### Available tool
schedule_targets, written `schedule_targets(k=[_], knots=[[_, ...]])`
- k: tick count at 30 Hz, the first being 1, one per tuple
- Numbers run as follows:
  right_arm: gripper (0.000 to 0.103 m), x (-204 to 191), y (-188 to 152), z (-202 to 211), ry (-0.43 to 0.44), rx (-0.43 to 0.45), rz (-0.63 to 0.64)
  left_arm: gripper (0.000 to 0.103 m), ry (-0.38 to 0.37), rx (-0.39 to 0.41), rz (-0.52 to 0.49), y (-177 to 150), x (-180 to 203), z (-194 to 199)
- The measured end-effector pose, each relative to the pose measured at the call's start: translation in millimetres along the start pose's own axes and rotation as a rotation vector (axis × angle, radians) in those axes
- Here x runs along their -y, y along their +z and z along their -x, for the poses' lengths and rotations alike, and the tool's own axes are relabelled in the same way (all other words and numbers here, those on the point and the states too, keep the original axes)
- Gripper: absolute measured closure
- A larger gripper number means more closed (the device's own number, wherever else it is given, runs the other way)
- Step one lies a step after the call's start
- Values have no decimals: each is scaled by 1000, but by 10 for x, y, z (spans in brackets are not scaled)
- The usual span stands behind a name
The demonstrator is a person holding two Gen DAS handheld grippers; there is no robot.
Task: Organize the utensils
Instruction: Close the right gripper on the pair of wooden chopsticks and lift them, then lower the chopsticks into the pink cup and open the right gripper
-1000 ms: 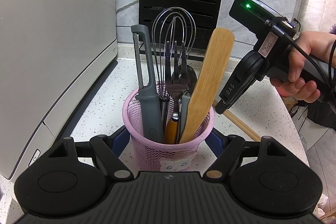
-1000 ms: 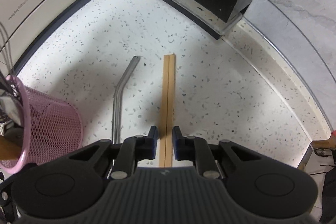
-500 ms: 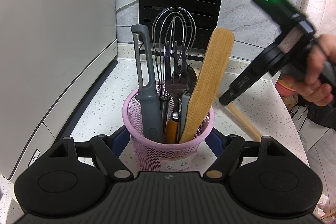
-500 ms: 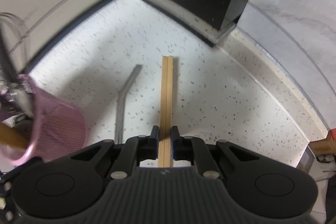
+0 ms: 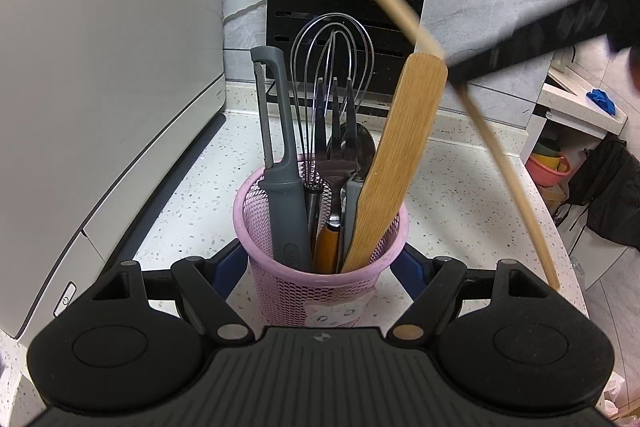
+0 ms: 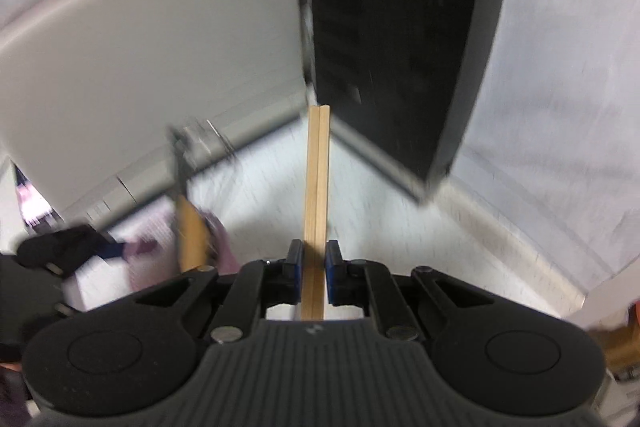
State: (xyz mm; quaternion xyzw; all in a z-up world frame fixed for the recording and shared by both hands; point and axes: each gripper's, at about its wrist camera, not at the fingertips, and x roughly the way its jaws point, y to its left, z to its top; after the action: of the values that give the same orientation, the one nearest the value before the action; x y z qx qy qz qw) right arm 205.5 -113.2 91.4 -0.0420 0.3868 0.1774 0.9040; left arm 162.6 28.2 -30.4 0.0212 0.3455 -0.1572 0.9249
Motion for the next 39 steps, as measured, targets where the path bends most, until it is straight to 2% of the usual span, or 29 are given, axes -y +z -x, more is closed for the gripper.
schedule_targets(k=[5,9,14,16,20,26,35,39], knots=[[95,-191,36,436,49,253,4,13,-1,-2,-1,2,-4,-3],[95,-332,13,623,56,458,24,13,0,-3,-3,7,-4,-5],[95,-462,29,627,93,598,-32,13,-2,-4,-2,4,-6,-3],[95,-512,-4,526,90,631,-46,13,-2,-5,-2,5,-6,-11],[95,-498,-93,317,131,632,-89,13,-2,-6,-3,8,-1,-13],[95,-523,-291,154,135,668,-69,13,-2,-6,-3,9,-3,-14],[95,-531,-627,281,134,706,-56,13,-3,-6,-3,9,-4,-15],[95,-528,-758,331,136,690,-49,13,-3,-7,-3,10,-12,-18]])
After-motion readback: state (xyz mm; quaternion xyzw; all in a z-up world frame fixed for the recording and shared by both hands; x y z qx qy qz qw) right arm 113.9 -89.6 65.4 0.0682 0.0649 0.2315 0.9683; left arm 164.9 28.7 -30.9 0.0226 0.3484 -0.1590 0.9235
